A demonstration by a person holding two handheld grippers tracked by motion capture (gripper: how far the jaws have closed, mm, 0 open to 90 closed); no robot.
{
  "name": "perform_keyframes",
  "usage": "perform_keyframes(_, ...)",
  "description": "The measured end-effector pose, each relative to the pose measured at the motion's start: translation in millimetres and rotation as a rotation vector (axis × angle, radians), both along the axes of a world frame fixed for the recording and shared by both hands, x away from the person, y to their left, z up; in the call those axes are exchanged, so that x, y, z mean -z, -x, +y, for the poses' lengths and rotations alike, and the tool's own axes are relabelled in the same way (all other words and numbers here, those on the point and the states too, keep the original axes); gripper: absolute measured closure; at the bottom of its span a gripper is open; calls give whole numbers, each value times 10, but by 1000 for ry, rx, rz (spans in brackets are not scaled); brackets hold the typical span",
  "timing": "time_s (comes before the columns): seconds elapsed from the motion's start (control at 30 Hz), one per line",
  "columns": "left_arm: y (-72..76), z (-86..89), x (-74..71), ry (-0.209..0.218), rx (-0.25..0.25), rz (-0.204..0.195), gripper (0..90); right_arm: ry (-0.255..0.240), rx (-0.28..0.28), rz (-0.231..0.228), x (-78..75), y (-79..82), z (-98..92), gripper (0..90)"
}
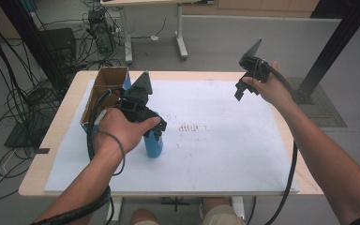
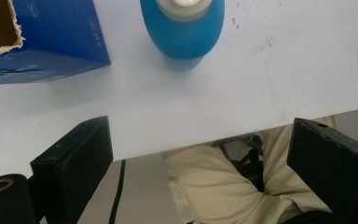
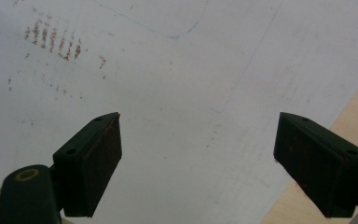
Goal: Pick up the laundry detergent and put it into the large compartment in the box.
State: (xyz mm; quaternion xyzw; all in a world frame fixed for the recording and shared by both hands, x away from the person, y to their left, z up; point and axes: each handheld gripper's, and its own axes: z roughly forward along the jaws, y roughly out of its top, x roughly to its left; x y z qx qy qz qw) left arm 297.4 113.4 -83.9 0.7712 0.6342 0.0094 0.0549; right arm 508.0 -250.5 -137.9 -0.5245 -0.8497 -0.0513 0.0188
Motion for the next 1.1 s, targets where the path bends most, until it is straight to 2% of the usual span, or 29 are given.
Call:
perform_keyframes(0.37, -7, -11, -9, -1, 8, 5, 72, 4, 1, 1, -16, 8, -4, 151)
perform_keyframes(0.83, -26, -8, -66, 8, 6, -8, 71, 5, -3, 0, -24, 34, 31, 151)
perform_keyframes(1.1, -132, -80, -175, -5, 11, -18, 70, 4, -7, -4, -51, 61, 56, 151)
